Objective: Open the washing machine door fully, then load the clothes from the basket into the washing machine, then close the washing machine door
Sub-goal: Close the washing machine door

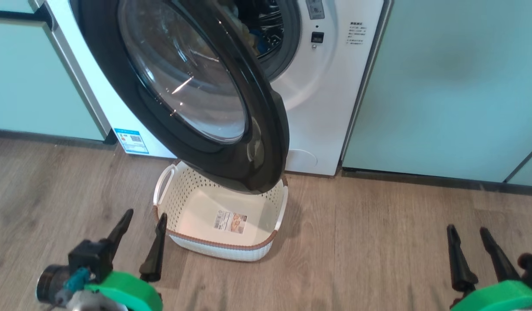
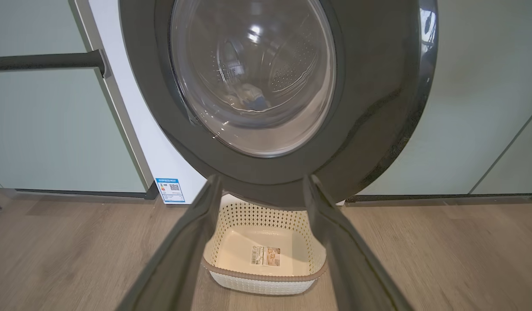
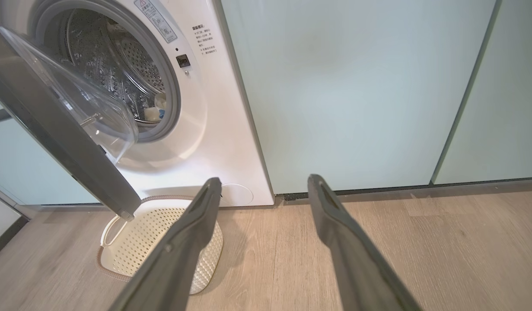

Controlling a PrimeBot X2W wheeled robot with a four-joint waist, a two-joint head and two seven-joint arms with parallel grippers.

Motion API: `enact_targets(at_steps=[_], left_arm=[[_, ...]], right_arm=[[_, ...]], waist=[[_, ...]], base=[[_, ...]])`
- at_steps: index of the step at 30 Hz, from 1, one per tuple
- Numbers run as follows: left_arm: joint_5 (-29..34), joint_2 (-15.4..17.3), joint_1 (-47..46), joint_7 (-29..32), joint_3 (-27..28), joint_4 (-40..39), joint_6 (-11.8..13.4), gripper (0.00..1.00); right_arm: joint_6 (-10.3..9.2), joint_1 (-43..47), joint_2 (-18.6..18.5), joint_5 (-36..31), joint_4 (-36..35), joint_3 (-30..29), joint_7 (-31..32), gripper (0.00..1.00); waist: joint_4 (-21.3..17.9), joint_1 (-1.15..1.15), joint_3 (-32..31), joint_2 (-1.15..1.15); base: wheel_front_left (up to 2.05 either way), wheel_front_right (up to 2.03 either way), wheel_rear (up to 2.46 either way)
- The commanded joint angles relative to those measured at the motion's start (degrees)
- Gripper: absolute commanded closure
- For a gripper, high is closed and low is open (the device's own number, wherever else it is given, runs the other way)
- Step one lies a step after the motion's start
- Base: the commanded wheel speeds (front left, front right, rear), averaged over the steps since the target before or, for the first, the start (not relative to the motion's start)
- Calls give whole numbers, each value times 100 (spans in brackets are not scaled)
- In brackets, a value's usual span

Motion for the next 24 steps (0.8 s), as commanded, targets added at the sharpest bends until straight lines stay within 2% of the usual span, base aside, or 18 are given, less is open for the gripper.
enact_targets(at_steps=[1, 5, 24], left_arm=[[115, 152, -157, -21, 186, -179, 63, 0], [196, 166, -84, -1, 165, -234, 159, 0], [247, 124, -79, 49, 58, -324, 307, 0]], right_arm=[[-16, -47, -23, -87, -278, 54, 30, 0], [-16, 86, -11, -147, -412, 7, 85, 0], [-16, 137, 12, -191, -574, -29, 154, 0]], waist=[[-26, 0, -23, 0], [-64, 0, 5, 0], [-113, 0, 87, 0]], base=[[0, 0, 0], [0, 0, 0], [0, 0, 0]])
